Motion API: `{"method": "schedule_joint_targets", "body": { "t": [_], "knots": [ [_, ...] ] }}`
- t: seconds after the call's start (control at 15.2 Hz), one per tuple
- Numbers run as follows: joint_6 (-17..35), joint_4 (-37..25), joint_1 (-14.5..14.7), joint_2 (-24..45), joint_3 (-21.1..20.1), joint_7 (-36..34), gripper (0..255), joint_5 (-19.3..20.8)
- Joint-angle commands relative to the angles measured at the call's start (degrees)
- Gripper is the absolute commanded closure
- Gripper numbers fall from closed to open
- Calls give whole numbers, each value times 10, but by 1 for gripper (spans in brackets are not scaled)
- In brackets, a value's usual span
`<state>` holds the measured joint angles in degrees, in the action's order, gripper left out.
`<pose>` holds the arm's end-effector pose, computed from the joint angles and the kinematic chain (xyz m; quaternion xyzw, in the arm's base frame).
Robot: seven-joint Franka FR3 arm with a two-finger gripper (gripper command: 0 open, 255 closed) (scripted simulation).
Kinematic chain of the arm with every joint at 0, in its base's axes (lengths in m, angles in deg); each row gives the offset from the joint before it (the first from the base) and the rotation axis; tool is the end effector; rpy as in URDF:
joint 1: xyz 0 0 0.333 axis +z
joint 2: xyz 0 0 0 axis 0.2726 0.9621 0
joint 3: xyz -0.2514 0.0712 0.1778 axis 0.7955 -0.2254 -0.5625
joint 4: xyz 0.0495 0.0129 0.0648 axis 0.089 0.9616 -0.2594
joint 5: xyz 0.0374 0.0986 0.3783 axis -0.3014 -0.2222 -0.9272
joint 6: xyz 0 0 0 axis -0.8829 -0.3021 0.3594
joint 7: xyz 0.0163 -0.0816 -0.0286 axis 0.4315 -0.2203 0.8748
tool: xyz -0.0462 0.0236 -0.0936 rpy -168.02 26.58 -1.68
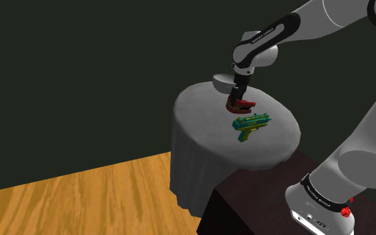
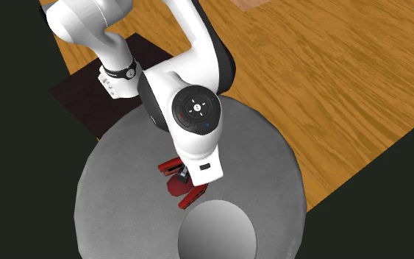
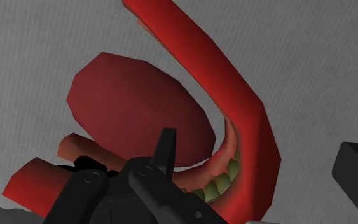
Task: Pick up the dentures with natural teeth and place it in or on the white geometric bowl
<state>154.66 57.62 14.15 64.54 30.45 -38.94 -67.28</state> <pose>0.5074 -0.1224 0.2903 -0.9890 -0.1248 0.0661 0.0438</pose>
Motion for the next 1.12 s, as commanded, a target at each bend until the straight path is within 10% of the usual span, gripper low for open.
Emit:
{"method": "schedule_joint_targets", "body": {
  "t": [0.0, 0.4, 0.46, 1.06],
  "knots": [
    [5, 2, 0, 4, 0, 1, 0, -1],
    [5, 2, 0, 4, 0, 1, 0, -1],
    [5, 2, 0, 4, 0, 1, 255, -1],
    [5, 2, 0, 4, 0, 1, 255, -1]
  ]
}}
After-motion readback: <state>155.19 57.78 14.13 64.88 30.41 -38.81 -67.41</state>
